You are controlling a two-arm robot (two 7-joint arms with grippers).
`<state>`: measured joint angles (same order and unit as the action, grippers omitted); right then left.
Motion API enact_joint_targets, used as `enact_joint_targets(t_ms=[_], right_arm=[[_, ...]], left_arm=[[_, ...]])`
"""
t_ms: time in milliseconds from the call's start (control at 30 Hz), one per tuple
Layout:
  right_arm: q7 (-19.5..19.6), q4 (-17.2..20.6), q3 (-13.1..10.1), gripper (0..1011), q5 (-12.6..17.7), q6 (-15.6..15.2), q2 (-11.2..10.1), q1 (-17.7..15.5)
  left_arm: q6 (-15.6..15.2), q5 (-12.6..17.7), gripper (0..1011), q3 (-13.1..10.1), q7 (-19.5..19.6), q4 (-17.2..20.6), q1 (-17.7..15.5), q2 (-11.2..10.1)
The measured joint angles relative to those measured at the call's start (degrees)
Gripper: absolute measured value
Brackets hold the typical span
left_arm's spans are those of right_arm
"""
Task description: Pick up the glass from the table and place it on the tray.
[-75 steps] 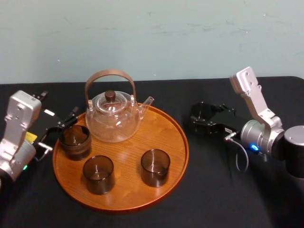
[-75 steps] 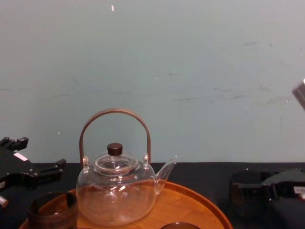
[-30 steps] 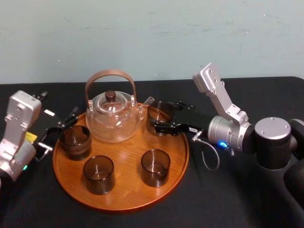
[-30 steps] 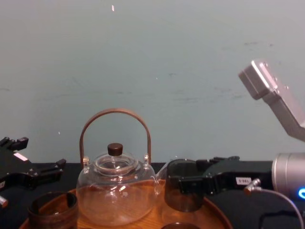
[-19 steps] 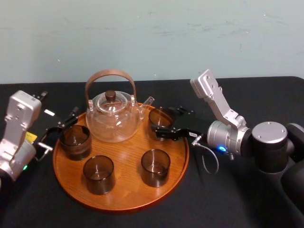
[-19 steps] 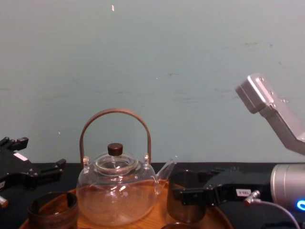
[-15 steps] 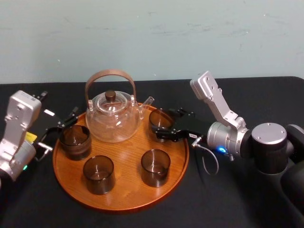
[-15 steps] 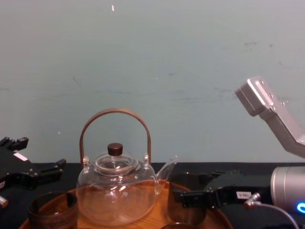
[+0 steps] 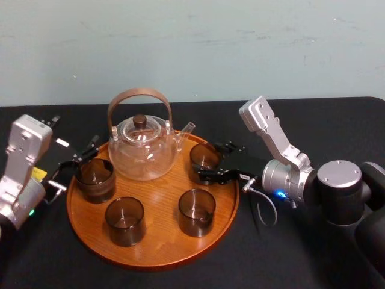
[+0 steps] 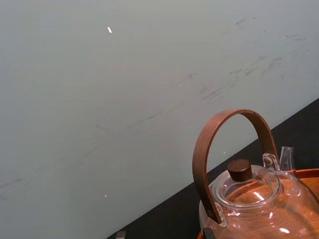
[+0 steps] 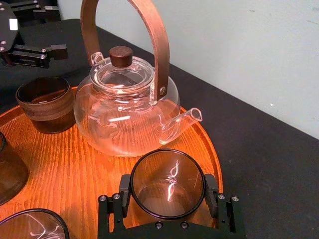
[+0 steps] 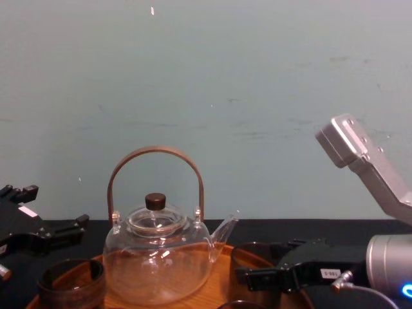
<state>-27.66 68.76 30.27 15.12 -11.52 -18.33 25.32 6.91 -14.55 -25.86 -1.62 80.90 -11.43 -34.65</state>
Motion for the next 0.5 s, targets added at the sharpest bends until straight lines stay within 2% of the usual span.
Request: enact_joint_targets(t_ms=[367, 500], right_arm=[[-0.08, 0.0, -0.03, 899, 0.14, -0.04, 0.0, 0.04], [-0.13, 0.0, -0.06, 950, 0.22, -0.05, 0.0, 0.06]], left_arm=[[0.0, 0.0, 1001, 0.0, 0.0, 0.0, 0.0, 0.0], [0.0, 0.0, 1001, 0.0, 0.0, 0.0, 0.0, 0.0]])
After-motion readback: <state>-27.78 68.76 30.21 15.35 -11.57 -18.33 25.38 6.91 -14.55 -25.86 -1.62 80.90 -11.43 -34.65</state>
